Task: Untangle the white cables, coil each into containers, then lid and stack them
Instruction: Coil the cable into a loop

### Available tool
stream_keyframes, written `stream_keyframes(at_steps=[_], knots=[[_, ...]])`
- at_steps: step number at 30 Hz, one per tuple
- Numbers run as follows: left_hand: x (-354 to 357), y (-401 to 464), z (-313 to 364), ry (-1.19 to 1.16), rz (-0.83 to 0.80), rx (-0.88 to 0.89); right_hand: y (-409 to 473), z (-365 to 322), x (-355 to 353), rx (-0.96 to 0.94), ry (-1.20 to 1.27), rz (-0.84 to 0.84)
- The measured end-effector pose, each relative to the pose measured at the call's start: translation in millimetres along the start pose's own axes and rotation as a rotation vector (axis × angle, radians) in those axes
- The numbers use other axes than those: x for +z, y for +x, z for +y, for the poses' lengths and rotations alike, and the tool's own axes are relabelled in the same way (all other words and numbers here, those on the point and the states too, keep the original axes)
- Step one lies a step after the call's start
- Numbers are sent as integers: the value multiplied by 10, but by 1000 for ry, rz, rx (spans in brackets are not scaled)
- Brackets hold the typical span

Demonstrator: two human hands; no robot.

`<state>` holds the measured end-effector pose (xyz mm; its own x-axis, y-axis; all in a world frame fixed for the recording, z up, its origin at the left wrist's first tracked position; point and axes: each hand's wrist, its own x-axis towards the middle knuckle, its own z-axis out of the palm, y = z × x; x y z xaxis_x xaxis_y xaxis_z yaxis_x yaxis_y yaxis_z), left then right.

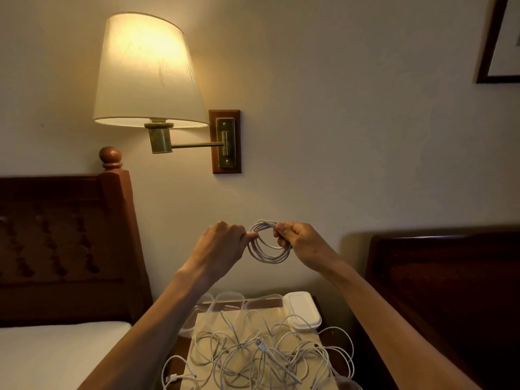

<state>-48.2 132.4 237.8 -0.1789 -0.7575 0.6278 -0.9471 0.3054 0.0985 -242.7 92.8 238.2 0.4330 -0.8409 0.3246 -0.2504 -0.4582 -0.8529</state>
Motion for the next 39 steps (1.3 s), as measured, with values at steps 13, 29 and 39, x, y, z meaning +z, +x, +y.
stream_keyframes(at_steps=[13,29,39], knots=[[76,-137,-265,128,261,75,-24,199,-54,-44,4,47],[-2,-137,185,-1437,-220,-513,9,-13,122,87,590,-30],[109,-125,273,-1343,-217,-498,-33,42,116,169,631,-40]])
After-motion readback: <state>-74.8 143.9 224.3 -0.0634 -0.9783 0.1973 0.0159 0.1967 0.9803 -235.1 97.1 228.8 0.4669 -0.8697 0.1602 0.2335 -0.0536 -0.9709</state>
